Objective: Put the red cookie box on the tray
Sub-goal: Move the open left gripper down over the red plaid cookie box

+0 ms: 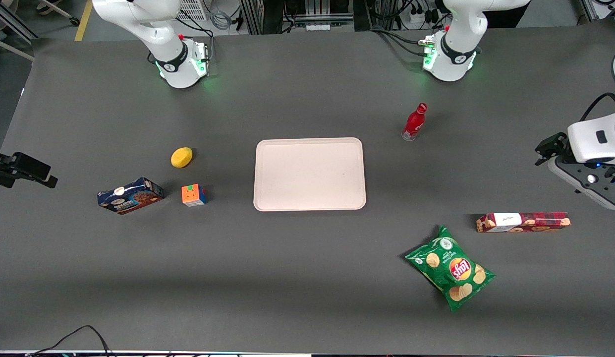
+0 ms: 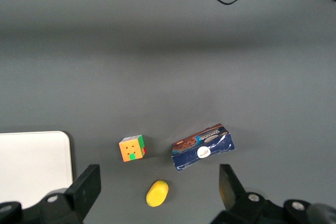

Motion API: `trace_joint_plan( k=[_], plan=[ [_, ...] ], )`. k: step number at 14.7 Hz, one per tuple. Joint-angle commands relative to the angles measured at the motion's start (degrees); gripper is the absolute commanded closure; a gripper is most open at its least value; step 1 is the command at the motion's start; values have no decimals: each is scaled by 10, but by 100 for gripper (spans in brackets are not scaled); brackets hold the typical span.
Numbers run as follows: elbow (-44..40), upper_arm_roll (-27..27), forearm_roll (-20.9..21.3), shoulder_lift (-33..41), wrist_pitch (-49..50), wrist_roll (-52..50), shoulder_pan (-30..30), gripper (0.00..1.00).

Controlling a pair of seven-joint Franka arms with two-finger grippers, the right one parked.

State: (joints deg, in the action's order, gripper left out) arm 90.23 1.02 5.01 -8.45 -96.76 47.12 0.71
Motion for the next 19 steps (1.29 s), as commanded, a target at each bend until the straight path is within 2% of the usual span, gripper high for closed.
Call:
trace_joint_plan(
  k=[1, 8, 12, 14, 19],
  plan=[
    [21, -18, 11, -10, -47, 182, 3, 0],
    [97, -31, 1, -23, -141, 355, 30, 0],
    [124, -45, -33, -33, -165, 429, 44, 0],
    [155, -57, -51, -33, -196, 440, 40, 0],
    [224, -73, -51, -45, -324, 442, 36, 0]
  ],
)
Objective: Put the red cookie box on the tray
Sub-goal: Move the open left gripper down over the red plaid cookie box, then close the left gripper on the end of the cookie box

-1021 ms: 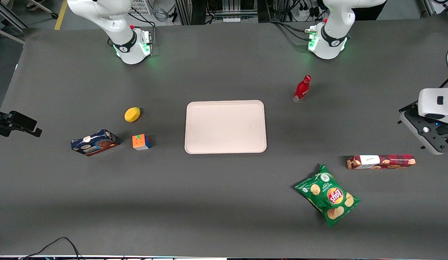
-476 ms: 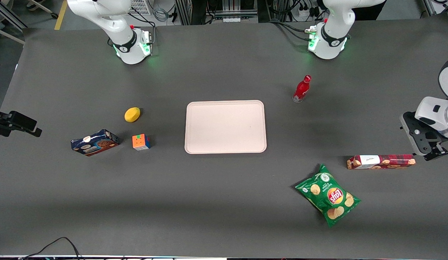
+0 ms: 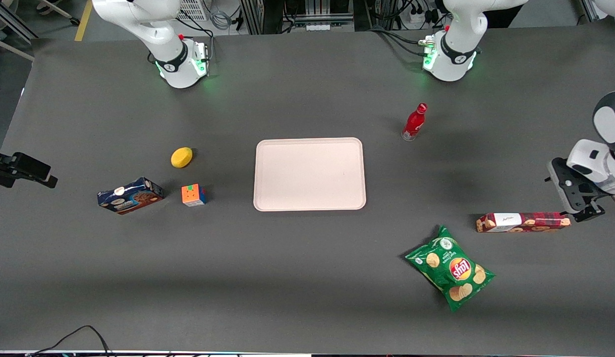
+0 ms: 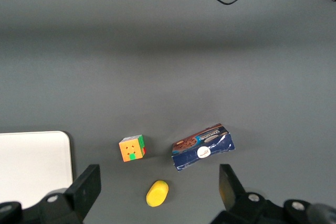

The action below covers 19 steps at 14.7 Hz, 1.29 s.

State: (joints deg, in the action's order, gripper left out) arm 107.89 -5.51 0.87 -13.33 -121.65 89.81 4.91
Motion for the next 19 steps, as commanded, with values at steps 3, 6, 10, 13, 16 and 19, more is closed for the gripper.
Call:
trace_joint_plan(
  k=[3, 6, 10, 13, 16, 19],
  plan=[
    [90, -7, -10, 1, -152, 32, -6, 0],
    [102, -6, -26, -17, -195, 96, -3, 0],
    [102, -7, -69, -48, -197, 141, -1, 0],
    [98, -8, -78, -60, -208, 140, 1, 0],
    [77, -9, -78, -73, -210, 140, 2, 0],
    [65, -17, -77, -95, -239, 141, 2, 0]
  ],
)
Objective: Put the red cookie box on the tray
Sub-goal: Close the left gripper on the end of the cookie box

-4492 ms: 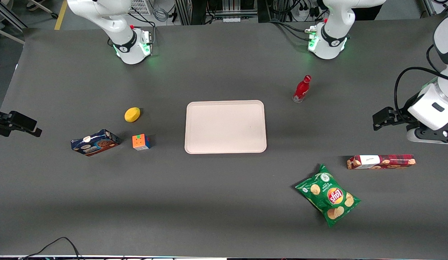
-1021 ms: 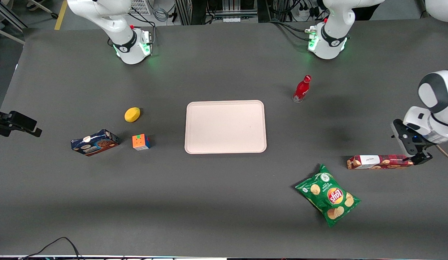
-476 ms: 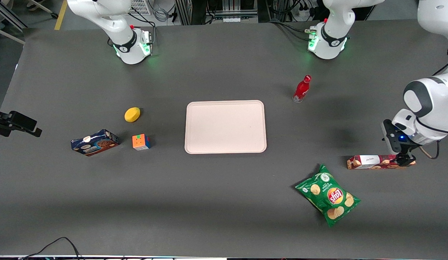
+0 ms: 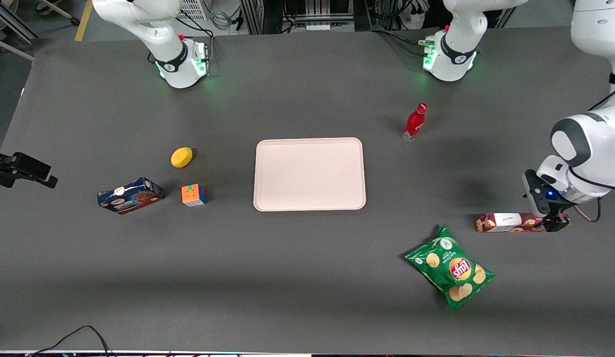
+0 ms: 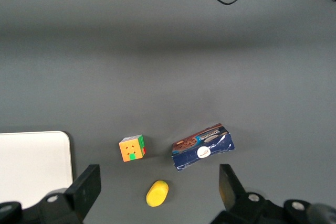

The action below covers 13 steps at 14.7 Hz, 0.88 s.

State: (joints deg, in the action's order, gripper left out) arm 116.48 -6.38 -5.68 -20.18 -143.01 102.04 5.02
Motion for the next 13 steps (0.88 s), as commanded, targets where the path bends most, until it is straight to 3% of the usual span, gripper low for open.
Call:
trace_joint_plan(
  k=[1, 13],
  plan=[
    [-21, -9, -12, -31, -31, 19, 2, 0],
    [-4, -10, -14, -59, -31, 19, 10, 0]
  ],
)
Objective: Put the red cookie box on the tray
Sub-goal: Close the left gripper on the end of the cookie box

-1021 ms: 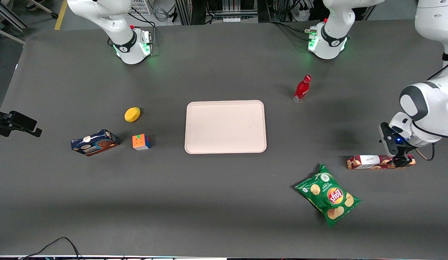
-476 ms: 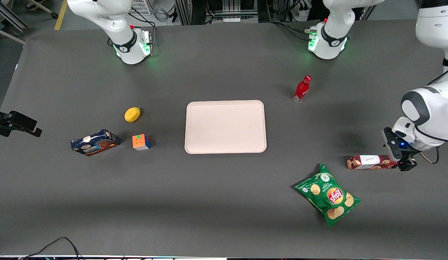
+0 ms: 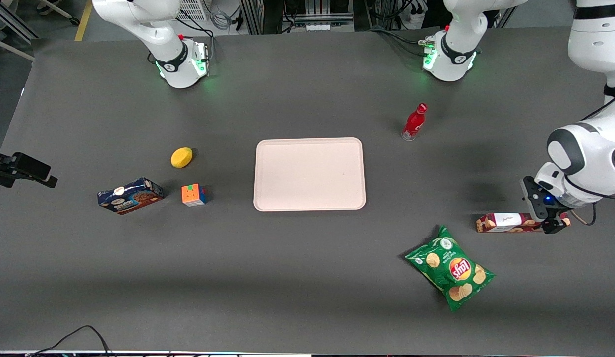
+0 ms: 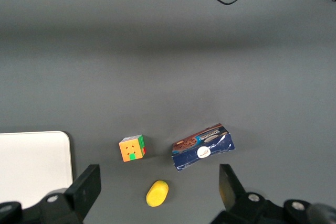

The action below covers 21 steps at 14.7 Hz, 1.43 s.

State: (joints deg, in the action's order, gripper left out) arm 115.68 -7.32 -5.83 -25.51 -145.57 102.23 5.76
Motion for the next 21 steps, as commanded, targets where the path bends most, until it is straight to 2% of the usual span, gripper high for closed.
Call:
trace_joint_plan(
  k=[1, 2, 5, 6, 7, 10, 14, 17, 21],
  plan=[
    [4, -1, -12, -11, -6, 17, 2, 0],
    [3, 0, -13, -16, -10, 18, 2, 1],
    [3, 0, -24, -22, -21, 17, 0, 14],
    [2, 1, -24, -22, -21, 17, -2, 25],
    [-1, 1, -24, -22, -21, 17, -4, 44],
    [-4, 1, -24, -24, -23, 17, -5, 74],
    [-25, 2, -53, -38, -15, 14, -6, 98],
    [-56, 7, -55, -30, 4, 3, -11, 98],
    [-141, 6, -52, -5, 100, -5, -12, 97]
  ],
)
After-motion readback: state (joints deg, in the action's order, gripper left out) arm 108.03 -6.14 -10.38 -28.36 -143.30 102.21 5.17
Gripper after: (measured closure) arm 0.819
